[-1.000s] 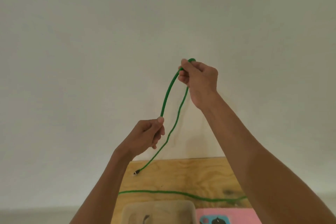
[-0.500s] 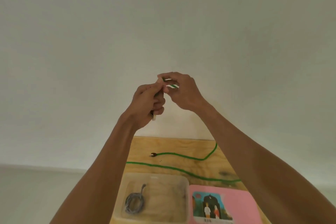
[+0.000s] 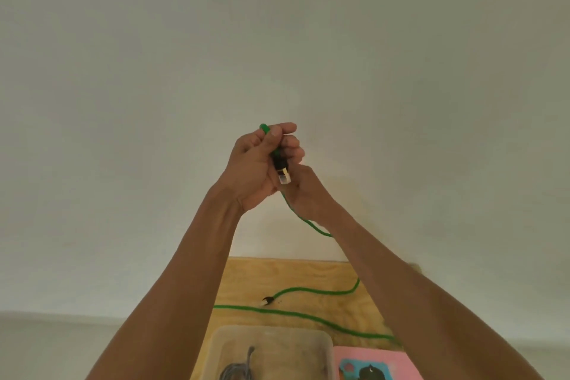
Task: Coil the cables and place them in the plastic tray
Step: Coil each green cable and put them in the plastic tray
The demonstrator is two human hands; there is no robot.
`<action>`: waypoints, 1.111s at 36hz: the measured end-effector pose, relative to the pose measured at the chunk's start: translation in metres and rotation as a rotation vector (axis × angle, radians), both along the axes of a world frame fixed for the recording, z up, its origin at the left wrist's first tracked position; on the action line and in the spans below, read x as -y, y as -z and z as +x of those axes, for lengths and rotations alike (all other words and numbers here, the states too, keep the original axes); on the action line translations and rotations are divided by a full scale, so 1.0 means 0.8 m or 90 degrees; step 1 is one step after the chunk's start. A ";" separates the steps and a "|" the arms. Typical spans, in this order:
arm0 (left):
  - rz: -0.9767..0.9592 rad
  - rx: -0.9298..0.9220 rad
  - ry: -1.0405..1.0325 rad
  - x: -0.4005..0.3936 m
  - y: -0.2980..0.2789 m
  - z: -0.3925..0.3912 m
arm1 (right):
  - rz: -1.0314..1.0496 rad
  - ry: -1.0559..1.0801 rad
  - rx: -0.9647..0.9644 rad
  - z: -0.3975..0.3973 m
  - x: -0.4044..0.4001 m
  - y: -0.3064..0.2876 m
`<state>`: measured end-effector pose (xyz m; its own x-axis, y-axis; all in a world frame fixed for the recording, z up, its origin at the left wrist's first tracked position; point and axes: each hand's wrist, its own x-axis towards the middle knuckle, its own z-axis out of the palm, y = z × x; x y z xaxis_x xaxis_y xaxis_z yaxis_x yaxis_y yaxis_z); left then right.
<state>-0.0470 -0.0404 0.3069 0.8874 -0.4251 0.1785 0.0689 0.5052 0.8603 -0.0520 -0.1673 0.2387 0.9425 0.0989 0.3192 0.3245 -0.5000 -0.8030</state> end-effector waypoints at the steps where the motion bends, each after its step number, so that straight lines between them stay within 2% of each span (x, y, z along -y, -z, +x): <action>1: -0.001 0.020 -0.020 0.000 -0.006 0.006 | 0.038 -0.017 -0.028 -0.001 -0.002 0.001; 4: 0.030 0.093 -0.090 -0.001 -0.020 0.025 | 0.129 -0.035 -0.046 -0.004 -0.005 -0.001; 12: 0.123 0.236 -0.157 0.003 -0.020 0.053 | 0.088 0.044 0.006 -0.012 -0.001 -0.019; 19: 0.405 0.357 -0.187 0.000 -0.013 0.055 | -0.115 0.049 0.056 -0.015 0.034 -0.067; 23: 0.592 0.401 -0.178 -0.004 -0.007 0.056 | -0.172 0.058 0.100 -0.008 0.058 -0.105; 25: 0.574 0.362 -0.124 -0.002 -0.006 0.048 | -0.160 0.040 0.109 -0.003 0.065 -0.123; 29: 0.459 0.231 -0.020 0.007 -0.013 0.029 | -0.058 -0.013 0.151 0.007 0.068 -0.149; 34: 0.258 0.063 0.075 0.012 -0.025 0.014 | 0.069 -0.043 0.156 0.027 0.074 -0.158; 37: 0.177 0.037 0.122 0.013 -0.033 0.009 | 0.167 -0.074 0.140 0.035 0.076 -0.152; 40: 0.128 0.071 0.155 0.016 -0.040 0.005 | 0.253 -0.081 0.109 0.036 0.074 -0.136</action>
<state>-0.0434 -0.0536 0.3385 0.7349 -0.6588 0.1607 0.0659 0.3052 0.9500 -0.0234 -0.2265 0.3473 0.8613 0.0487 0.5057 0.5078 -0.1106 -0.8543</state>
